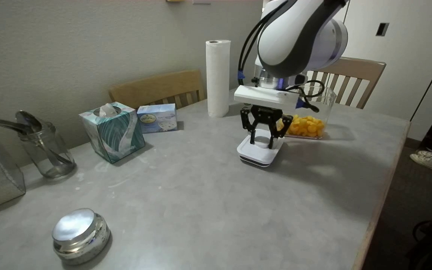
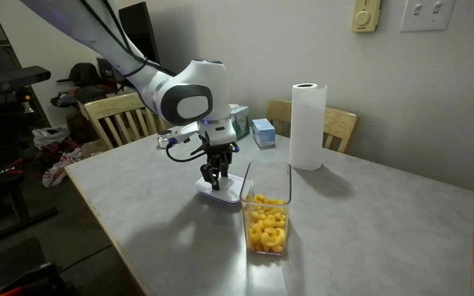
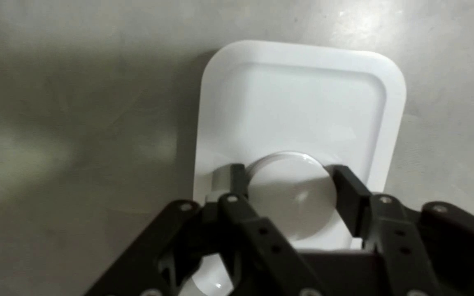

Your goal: Place the lid on the container and push the button

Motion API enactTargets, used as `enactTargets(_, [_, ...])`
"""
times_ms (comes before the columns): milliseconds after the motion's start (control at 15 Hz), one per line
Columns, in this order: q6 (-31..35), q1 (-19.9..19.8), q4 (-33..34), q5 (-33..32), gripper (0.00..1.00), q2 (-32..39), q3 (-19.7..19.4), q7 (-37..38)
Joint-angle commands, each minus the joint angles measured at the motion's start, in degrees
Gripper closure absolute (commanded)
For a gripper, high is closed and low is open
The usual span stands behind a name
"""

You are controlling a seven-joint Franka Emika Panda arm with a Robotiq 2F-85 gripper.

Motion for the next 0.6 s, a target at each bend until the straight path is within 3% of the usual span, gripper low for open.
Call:
enactTargets(0, [-2.2,-3.7,-2.3,2.3,0.71,-4.6,4.0,-9.3])
enactTargets(267, [-7.7,-6.0,-2.9,2.1,0.71,-8.0,5.5,-23.4])
enactTargets(533, [-16.7,-6.2,-2.3,-0.8,0.71,-10.4,3.5,-34.9])
